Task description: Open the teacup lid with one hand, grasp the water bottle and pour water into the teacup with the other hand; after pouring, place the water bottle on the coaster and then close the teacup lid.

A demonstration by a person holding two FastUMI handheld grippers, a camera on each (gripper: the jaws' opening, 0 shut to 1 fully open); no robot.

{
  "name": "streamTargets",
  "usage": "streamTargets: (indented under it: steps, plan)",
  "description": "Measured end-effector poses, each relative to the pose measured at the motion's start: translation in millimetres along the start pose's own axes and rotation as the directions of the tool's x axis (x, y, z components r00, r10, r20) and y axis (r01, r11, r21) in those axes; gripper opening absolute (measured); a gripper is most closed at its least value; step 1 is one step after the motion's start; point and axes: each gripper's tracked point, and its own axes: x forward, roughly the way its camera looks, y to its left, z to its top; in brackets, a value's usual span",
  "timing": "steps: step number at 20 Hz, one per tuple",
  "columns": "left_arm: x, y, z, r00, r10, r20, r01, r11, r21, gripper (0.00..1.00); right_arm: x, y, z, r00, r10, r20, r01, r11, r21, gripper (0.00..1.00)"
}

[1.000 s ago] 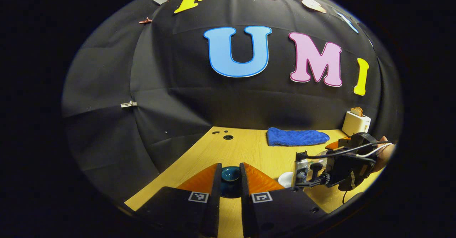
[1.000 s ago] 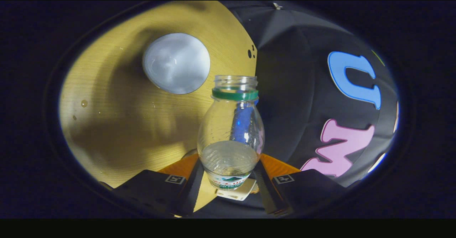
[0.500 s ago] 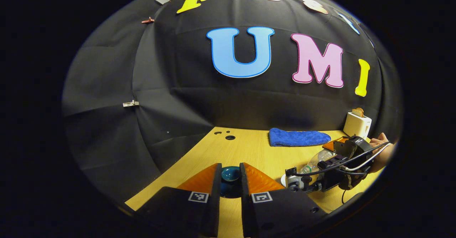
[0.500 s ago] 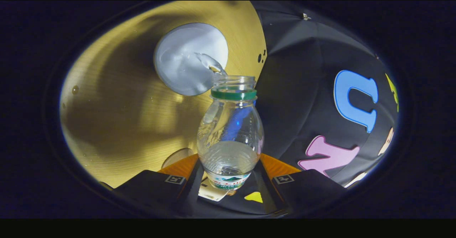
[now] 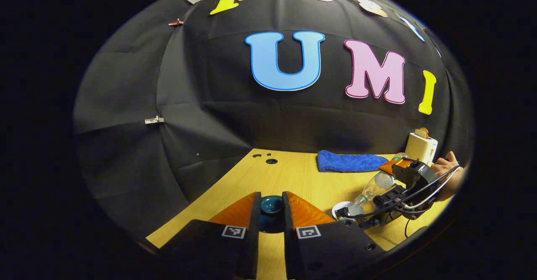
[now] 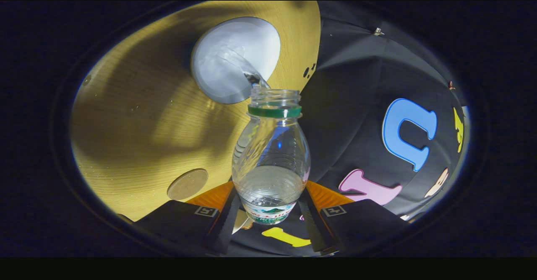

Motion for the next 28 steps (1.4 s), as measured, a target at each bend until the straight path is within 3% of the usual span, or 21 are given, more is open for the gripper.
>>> streamTargets:
  steps: [6,7,9,13,15,16,18,25,28]
  plan:
    - [-0.8,-3.8,-5.2,1.0,-0.012,-0.006,0.012,1.0,-0.02,0.29,2.0,-10.1,-0.3,0.999,-0.046,0.014,0.047,0.997,-0.068,0.77]
    - [-0.9,-3.9,-6.0,1.0,-0.014,-0.005,0.014,1.0,-0.023,0.29,1.8,-12.4,-0.4,0.998,-0.055,0.021,0.056,0.995,-0.083,0.71]
    - [-0.5,-3.3,-5.8,1.0,-0.018,-0.001,0.018,0.999,-0.026,0.29,-1.4,-17.6,-2.3,0.997,-0.069,0.025,0.071,0.992,-0.106,0.74]
    - [1.9,-2.4,-5.2,1.0,-0.023,0.006,0.023,0.999,-0.032,0.26,-3.7,-28.0,-2.0,0.993,-0.109,0.033,0.113,0.982,-0.148,0.71]
    - [1.2,-1.3,-5.9,1.0,-0.026,0.007,0.026,0.999,-0.035,0.33,-7.9,-35.2,2.9,0.99,-0.134,0.051,0.141,0.974,-0.176,0.77]
    - [0.9,-1.1,-5.4,1.0,-0.028,0.008,0.028,0.999,-0.036,0.29,-9.5,-36.2,4.6,0.988,-0.143,0.058,0.152,0.971,-0.183,0.71]
    - [-0.4,-0.2,-5.7,0.999,-0.031,0.008,0.031,0.999,-0.034,0.29,-8.8,-40.2,9.3,0.986,-0.153,0.067,0.163,0.969,-0.186,0.74]
    - [-1.0,0.6,-2.3,1.0,-0.026,0.018,0.026,0.999,-0.035,0.29,-4.1,-37.1,2.0,0.989,-0.14,0.05,0.147,0.971,-0.189,0.74]
    - [-0.7,-0.8,-0.9,0.999,-0.027,0.019,0.028,0.999,-0.027,0.33,-5.3,-23.3,1.3,0.995,-0.09,0.045,0.094,0.99,-0.103,0.72]
